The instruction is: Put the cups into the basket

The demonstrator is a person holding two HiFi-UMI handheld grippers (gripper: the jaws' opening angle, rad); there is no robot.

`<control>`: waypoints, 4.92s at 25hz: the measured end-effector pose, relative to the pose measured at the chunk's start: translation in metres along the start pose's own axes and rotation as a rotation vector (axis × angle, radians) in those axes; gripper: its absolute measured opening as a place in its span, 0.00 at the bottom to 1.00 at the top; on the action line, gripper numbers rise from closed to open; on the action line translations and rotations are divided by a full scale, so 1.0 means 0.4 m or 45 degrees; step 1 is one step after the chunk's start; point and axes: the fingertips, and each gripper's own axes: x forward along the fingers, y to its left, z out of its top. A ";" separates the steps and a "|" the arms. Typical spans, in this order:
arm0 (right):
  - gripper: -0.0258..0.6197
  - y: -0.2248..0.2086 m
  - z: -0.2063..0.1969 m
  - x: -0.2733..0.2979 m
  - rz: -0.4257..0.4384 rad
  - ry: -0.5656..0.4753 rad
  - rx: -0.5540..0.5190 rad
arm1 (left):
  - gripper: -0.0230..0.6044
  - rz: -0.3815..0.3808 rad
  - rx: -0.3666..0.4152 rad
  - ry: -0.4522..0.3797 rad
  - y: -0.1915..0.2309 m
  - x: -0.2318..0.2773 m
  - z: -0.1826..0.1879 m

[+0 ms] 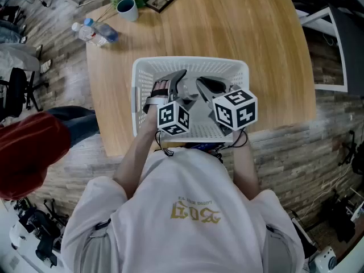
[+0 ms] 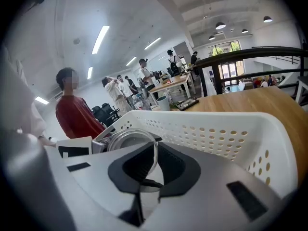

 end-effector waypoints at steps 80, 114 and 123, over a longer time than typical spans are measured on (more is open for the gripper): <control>0.19 -0.043 -0.015 -0.103 -0.381 0.151 -0.232 | 0.73 -0.072 -0.300 -0.115 0.048 -0.120 0.062; 0.19 -0.024 -0.032 -0.134 -0.460 0.053 -0.223 | 0.29 0.174 -0.750 -0.378 0.157 -0.202 0.075; 0.19 -0.026 -0.017 -0.116 -0.472 0.073 -0.302 | 0.29 0.138 -0.720 -0.355 0.146 -0.183 0.088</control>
